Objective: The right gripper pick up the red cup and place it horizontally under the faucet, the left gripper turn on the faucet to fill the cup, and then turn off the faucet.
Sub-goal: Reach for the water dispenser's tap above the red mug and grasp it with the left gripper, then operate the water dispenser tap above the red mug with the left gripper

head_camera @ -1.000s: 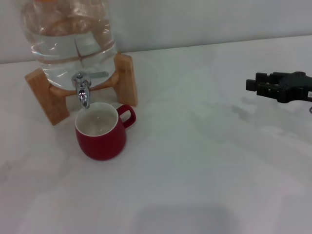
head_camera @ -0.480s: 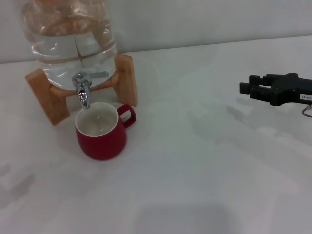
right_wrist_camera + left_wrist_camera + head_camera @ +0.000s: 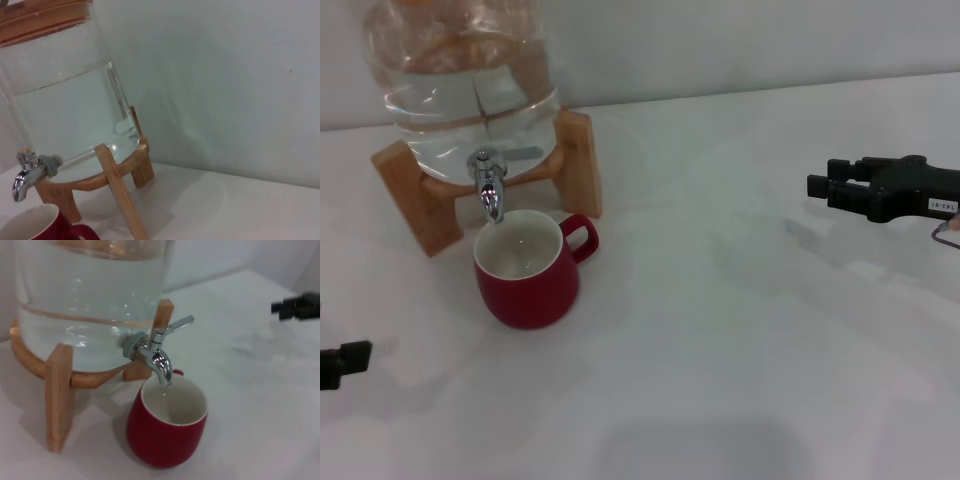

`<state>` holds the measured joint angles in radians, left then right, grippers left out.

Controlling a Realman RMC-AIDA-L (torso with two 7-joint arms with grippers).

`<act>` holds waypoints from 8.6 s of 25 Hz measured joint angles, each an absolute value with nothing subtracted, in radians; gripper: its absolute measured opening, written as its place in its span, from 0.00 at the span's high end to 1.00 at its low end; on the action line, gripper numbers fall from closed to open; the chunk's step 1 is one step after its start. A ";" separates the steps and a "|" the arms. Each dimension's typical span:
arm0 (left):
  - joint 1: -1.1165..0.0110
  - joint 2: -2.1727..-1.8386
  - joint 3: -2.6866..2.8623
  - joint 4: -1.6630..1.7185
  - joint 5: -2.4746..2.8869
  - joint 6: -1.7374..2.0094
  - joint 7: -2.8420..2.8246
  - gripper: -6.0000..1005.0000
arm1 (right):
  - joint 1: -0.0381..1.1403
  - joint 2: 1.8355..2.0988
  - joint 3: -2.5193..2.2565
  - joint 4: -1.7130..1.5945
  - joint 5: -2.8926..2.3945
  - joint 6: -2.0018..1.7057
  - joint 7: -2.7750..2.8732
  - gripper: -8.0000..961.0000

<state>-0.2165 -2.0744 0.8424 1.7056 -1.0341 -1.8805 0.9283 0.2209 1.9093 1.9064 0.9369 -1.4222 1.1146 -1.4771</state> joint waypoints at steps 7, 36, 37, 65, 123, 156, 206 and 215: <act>-0.302 -2.074 0.970 1.894 -0.871 -1.896 0.860 0.12 | 0.221 1.917 1.905 0.937 -1.423 1.113 -1.485 0.54; -0.437 -2.077 1.383 1.963 -0.624 -1.547 0.934 0.12 | 0.222 1.936 1.908 0.925 -1.424 1.063 -1.489 0.54; -0.439 -2.077 1.389 1.957 -0.625 -1.544 0.936 0.12 | 0.222 1.936 1.908 0.924 -1.424 1.059 -1.489 0.54; -0.645 -2.079 1.485 1.783 -0.531 -1.581 0.946 0.12 | 0.222 1.940 1.908 0.918 -1.424 1.054 -1.485 0.54; -0.649 -2.083 1.553 1.589 -0.565 -1.364 0.996 0.12 | 0.245 1.931 1.908 0.870 -1.423 1.051 -1.482 0.54; -0.657 -2.083 1.543 1.566 -0.586 -1.361 0.993 0.12 | 0.239 1.928 1.903 0.868 -1.424 1.058 -1.480 0.54; -0.676 -2.083 1.470 1.612 -0.621 -1.510 0.973 0.12 | 0.243 1.924 1.907 0.857 -1.423 1.068 -1.480 0.54; -0.680 -2.083 1.468 1.603 -0.615 -1.463 0.972 0.12 | 0.244 1.924 1.907 0.857 -1.424 1.069 -1.480 0.54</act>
<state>-0.6801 -2.0831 1.4677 1.6030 -0.6153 -1.4634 0.9725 0.2439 1.9236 1.9065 0.8575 -1.4235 1.0694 -1.4802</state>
